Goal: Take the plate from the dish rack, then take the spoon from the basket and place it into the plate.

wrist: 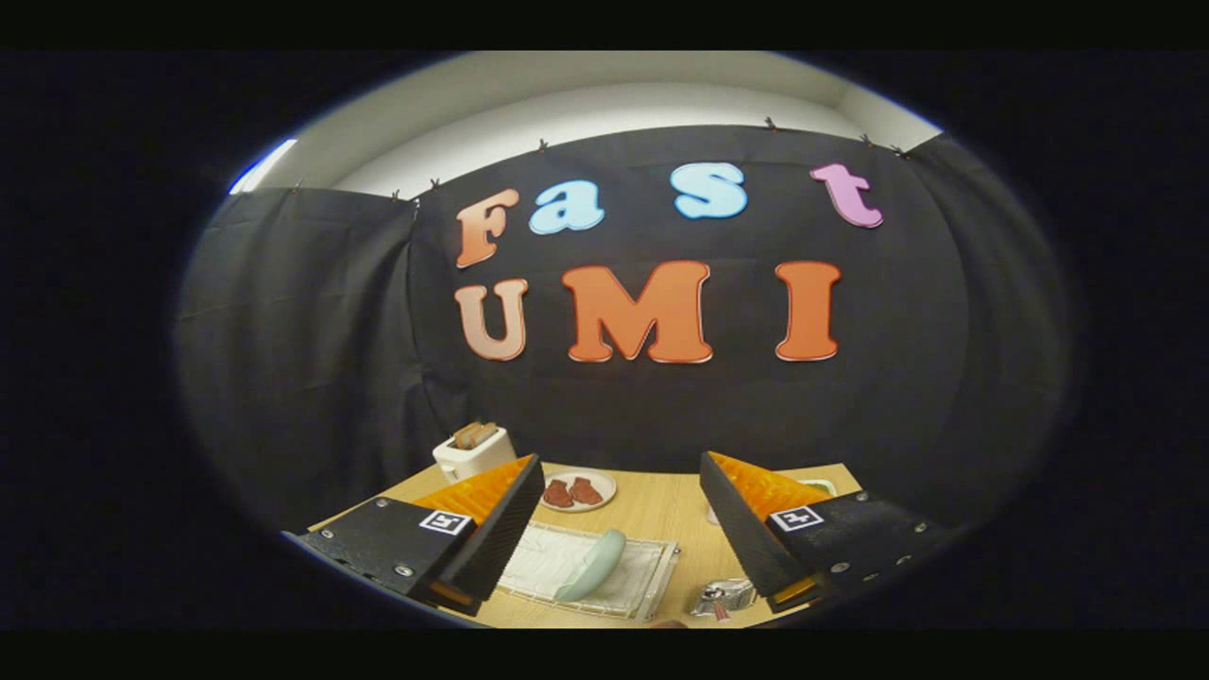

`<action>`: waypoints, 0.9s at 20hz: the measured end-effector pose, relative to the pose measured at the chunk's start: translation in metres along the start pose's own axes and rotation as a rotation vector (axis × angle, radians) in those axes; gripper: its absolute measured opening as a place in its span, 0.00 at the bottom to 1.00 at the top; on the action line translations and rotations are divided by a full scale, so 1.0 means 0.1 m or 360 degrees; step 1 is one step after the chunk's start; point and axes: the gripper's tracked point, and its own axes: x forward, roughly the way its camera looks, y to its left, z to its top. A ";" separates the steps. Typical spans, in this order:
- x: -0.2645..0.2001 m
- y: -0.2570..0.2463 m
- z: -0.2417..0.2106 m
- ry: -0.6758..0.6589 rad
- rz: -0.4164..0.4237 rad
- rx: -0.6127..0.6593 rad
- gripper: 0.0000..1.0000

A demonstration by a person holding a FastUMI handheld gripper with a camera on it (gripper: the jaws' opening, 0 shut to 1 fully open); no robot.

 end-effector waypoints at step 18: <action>0.65 0.12 -1.62 0.1139 0.0025 0.0315 0.94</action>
